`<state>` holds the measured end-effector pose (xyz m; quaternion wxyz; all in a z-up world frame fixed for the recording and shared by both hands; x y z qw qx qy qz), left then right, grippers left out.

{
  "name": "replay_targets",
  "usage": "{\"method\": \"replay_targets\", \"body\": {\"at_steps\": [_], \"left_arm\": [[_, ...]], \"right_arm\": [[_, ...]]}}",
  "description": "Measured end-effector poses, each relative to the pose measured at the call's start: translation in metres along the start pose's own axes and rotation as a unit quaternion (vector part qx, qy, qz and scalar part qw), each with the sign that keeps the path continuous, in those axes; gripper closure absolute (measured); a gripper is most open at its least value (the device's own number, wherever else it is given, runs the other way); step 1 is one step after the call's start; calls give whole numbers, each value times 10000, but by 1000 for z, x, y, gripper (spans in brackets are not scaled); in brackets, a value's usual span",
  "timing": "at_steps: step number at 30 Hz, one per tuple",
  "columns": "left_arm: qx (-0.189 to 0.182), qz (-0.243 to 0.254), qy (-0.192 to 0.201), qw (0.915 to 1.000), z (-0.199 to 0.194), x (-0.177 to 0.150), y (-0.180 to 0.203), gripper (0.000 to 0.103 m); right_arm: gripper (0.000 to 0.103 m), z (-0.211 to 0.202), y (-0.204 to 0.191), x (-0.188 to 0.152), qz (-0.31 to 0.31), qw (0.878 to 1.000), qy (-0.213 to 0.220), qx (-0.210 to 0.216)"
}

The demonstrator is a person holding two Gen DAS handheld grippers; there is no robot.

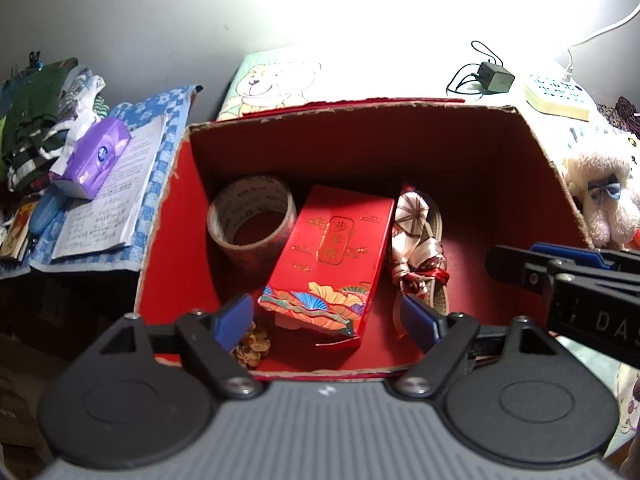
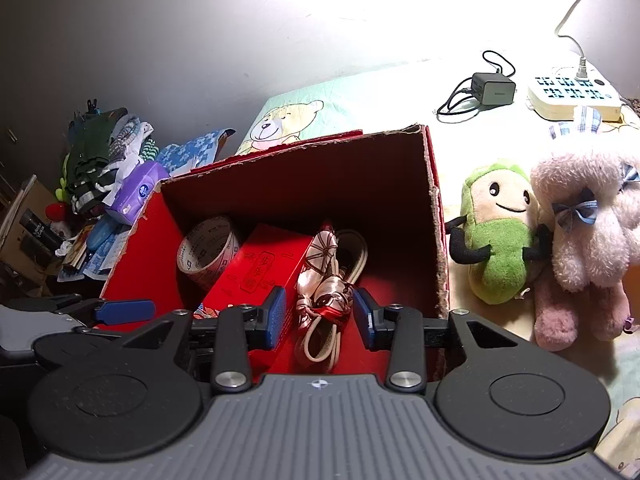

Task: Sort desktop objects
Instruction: 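Withdraw the right gripper up out of the red box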

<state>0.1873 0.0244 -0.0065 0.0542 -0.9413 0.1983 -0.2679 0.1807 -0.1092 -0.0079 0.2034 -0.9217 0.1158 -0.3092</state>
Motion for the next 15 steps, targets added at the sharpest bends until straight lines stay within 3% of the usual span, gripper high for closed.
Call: {"method": "replay_targets", "body": {"at_steps": [15], "left_arm": [[309,-318,176,9989,-41,0,16,19]], "right_arm": [[63,-38,9,4,-51,9985,126,526]]}}
Point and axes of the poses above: each gripper's, at about its wrist camera, not at the fingertips, and z roughly the way its jaws point, y to its right, x to its top, the point moved 3 cm from there along z, roughly the way its jaws point, and after that the axes turned 14 degrees about z, right-handed, at the moved point
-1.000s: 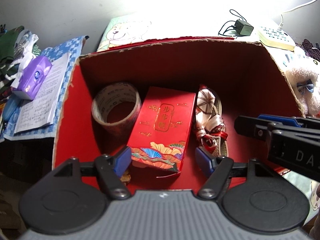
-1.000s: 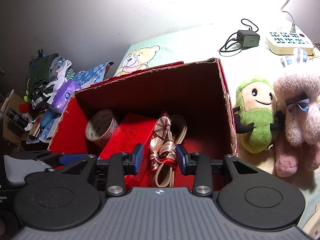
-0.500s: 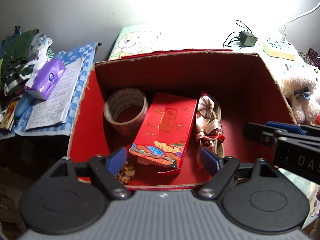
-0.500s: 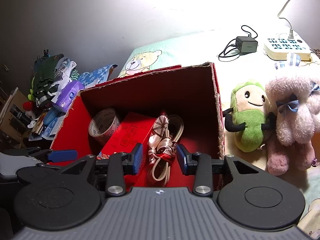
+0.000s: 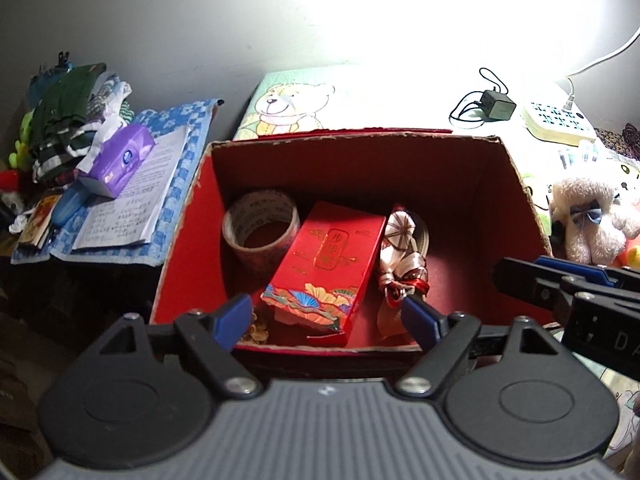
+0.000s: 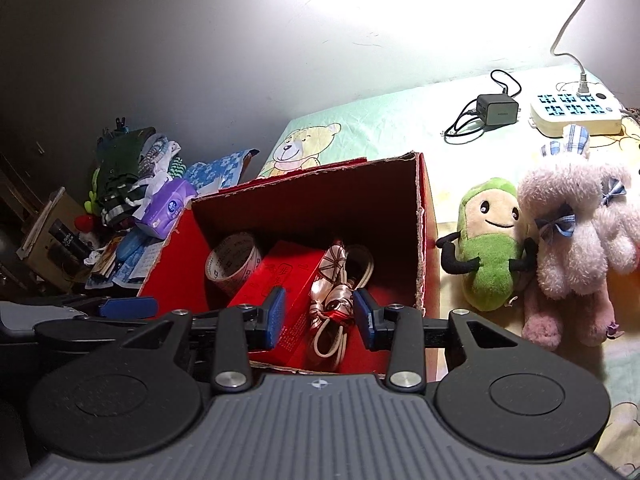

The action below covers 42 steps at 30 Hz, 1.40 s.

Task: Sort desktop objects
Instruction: 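Withdraw the right gripper up out of the red box, then move the right gripper down to the brown wooden gourd on the table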

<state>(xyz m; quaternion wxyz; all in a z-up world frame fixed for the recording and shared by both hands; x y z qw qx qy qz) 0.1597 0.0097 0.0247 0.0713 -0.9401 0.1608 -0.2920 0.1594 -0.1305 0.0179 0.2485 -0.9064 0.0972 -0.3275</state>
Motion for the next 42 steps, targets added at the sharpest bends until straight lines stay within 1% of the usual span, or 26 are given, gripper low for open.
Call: {"method": "replay_targets", "body": {"at_steps": [2,6,12,16,17,21,26,30,36,42], "left_arm": [[79,-62,-7,9999,-4,-3,3,19],[197,-170,-19,9997,-12,-8,7,12],[276,-366,-174,9988,-13,-22,14,12],[328,-444,-342,9979,-8,-35,18,12],[336,-463,-391,9976,-7,-38,18,12],[296,-533,-543,9967,-1,-50,17,12],[203,-462,-558,9972,3,-59,12,12],[35,-345,-659,9972,10,-68,6,12],[-182,-169,-756,9968,19,-82,-7,12],[-317,42,-717,9969,25,-89,-21,9]], "right_arm": [[63,-3,1,0,-34,10000,-31,70],[63,-10,1,-3,-139,9997,-81,205],[63,-12,5,-13,-282,9984,-287,407],[63,-9,11,-21,-263,9975,-465,467],[62,-10,12,-23,-253,9974,-449,504],[61,-13,11,-26,-311,9974,-392,520],[61,-13,7,-37,-292,9948,-644,736],[61,-11,4,-45,-323,9965,-577,514],[61,-1,2,-54,51,9976,-651,229],[61,9,-7,-67,379,9970,-671,24]]}}
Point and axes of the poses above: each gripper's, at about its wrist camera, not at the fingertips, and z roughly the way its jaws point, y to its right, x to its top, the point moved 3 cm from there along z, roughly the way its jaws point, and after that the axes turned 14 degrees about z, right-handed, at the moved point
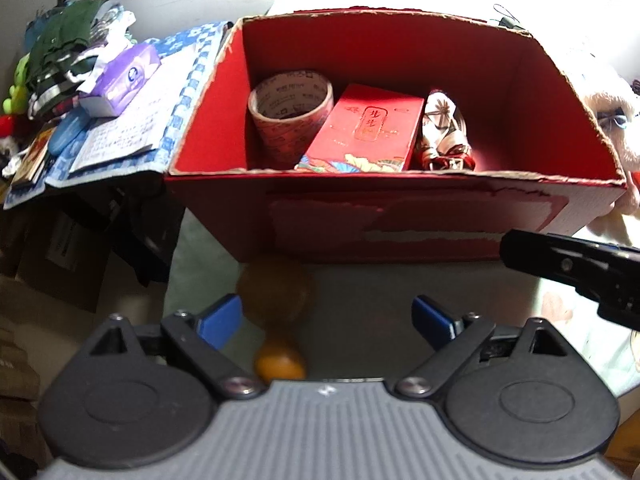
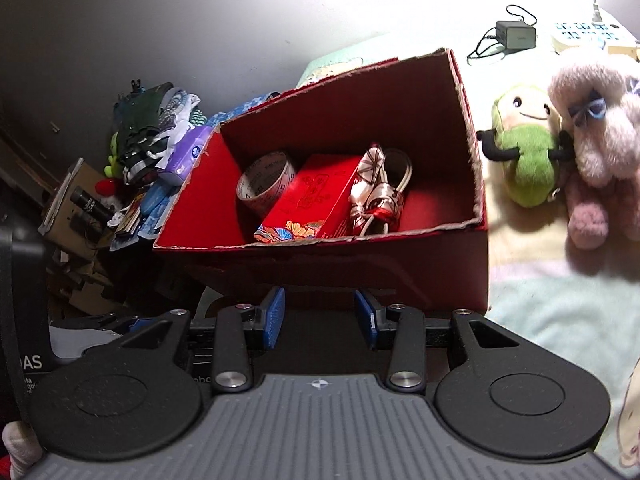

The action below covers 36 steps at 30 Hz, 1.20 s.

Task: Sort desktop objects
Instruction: 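Move the right gripper down to the brown wooden gourd on the table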

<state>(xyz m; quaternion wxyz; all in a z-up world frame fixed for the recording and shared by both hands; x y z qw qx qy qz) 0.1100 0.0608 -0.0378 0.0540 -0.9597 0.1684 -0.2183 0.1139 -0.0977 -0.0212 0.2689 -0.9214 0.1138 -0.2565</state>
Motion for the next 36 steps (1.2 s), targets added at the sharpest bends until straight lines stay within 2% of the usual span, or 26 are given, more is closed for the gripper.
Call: {"method": "replay_targets", "body": {"at_steps": [11,20,24,29,33,36], "left_arm": [[-308,30,105,9995,9,-19,-43,9],[-845,-188,127,9962,18,-52,-76,9],[-900,-168,212,9956,16,-62,-78,10],[-1096,-246,336,9931,18,-58,-76,10],[-1171,-243,215,9926,27,-55,-73,20],[-1217,-264,163,9921,32,-54,-73,22]], "right_arm": [[61,26,-19,-18,340,9993,-69,-107],[61,52,-35,-29,411,9979,-486,-64],[61,64,-39,-35,509,9956,-781,5],[59,74,-44,-39,531,9937,-982,73],[59,82,-51,-44,470,9912,-1215,218],[59,88,-55,-47,399,9899,-1335,269]]}}
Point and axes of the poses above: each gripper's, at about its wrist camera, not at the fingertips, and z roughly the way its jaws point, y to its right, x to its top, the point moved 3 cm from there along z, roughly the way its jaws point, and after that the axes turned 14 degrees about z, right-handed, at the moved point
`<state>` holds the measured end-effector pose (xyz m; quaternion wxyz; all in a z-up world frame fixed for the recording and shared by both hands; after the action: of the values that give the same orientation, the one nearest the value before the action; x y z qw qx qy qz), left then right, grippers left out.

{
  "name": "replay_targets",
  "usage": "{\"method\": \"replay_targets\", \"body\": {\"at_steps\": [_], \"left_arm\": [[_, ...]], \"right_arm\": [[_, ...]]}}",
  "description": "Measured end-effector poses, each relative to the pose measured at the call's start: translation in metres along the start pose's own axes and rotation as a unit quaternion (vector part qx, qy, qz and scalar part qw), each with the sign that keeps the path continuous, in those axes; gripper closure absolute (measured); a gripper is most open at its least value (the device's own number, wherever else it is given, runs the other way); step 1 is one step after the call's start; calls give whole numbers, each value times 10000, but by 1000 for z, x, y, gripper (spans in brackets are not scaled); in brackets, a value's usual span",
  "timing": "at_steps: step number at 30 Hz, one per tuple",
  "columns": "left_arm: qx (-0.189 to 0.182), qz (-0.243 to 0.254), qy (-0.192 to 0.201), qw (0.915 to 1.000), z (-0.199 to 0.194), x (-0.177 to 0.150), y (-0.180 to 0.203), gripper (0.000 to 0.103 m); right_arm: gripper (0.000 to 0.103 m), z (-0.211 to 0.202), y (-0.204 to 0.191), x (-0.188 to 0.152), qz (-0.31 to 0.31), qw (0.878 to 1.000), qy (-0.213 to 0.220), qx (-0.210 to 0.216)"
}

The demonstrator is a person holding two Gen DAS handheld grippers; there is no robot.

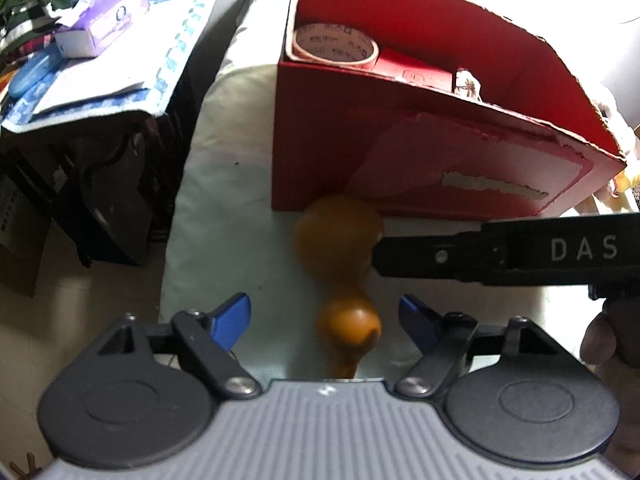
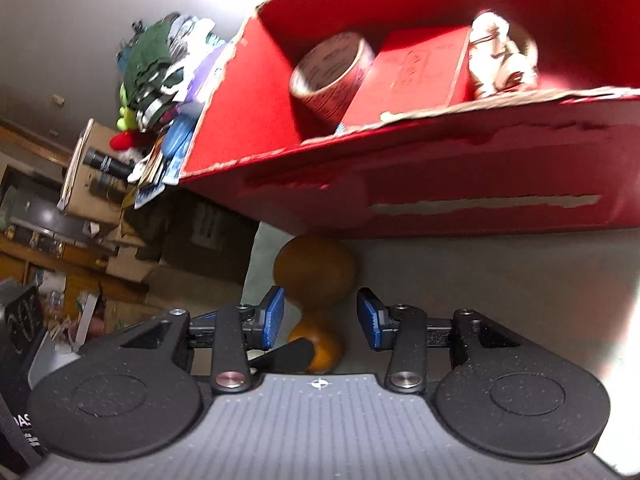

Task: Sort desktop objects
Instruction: 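Move the right gripper down to the brown wooden gourd on the table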

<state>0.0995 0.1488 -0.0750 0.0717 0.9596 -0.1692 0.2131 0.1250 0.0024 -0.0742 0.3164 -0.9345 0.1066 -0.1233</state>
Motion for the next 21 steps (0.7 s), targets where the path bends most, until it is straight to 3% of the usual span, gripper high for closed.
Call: {"method": "replay_targets", "body": {"at_steps": [21], "left_arm": [[1,112,-266,9996,23,13,5,51]], "right_arm": [[57,30,0,1,-217,9991,-375,23]]}}
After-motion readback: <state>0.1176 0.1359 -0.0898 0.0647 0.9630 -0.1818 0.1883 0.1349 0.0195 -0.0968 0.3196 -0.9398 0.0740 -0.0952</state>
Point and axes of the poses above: each gripper's, at about its wrist camera, not at the fingertips, and z roughly the way its jaws point, y to its right, x to its top, the point moved 3 cm from there along z, roughly the way its jaws point, and after that the axes turned 14 degrees about z, right-handed, at the moved point
